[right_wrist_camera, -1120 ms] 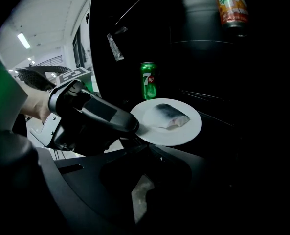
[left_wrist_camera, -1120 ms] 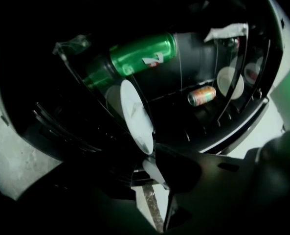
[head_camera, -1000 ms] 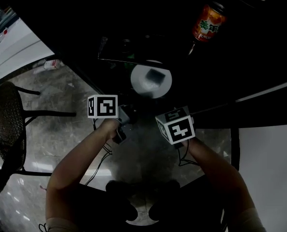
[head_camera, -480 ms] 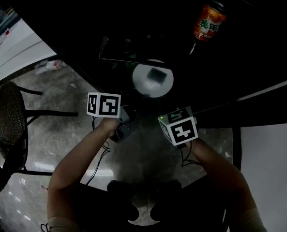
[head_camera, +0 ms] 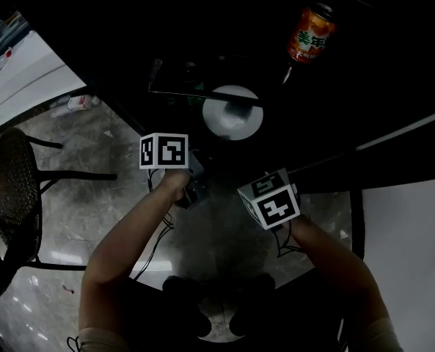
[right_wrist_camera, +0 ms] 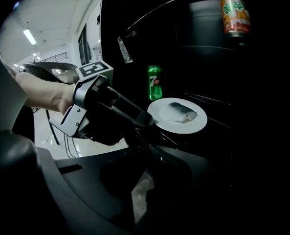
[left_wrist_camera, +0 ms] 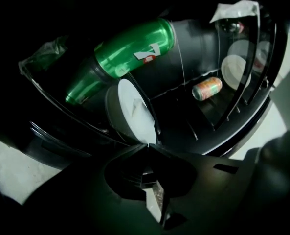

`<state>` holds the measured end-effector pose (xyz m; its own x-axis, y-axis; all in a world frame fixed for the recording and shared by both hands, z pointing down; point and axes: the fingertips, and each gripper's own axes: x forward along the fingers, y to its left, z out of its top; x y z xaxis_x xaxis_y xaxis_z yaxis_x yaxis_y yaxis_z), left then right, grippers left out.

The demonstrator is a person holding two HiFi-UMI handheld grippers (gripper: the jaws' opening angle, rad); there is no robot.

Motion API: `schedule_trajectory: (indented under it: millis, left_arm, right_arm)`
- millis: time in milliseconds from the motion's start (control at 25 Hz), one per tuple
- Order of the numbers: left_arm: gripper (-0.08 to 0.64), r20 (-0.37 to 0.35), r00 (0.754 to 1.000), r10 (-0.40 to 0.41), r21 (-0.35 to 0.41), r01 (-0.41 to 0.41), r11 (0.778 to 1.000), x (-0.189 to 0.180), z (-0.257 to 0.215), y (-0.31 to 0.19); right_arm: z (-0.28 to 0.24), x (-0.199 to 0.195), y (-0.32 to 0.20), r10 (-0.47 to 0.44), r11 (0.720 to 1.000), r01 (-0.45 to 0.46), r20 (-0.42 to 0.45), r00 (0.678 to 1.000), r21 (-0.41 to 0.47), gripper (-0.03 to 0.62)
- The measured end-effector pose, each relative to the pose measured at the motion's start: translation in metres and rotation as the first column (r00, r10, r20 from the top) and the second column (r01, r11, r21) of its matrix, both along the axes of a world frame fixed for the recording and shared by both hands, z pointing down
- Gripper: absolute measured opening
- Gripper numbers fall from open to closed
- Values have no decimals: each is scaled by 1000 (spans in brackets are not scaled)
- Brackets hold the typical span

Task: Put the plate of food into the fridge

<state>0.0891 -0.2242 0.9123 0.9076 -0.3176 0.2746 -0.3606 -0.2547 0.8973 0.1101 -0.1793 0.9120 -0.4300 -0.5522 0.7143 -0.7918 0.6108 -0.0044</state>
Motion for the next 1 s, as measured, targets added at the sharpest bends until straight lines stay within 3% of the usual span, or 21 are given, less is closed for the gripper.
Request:
schedule_trajectory:
  millis: [200,400,520,760,1000]
  left_arm:
    - [15,-8,1000,-6,-3,6,1000,9,0,-2]
    - [18,-37,999,-8,48,10,999,13,-11,3]
    - [97,-43,999,3,88,0,996,13,-21,9]
    - [101,4,1000,15,159,-15,987,-1,-24,16]
    - [92,109,994,12,298,-45,953,-18,-24,25]
  right_arm:
    - [1,0,3,-22,1000,22,-9,1000,-5,26]
    - [-1,-4,4,-32,999,31,-13,999,-14,26]
    - [3,-6,5,-43,999,43,-24,999,-21,26]
    - [11,-16,10,-70,997,69,-19,997,-45,26]
    - [7,-30,13,-99,993,100,10,995,-57,26]
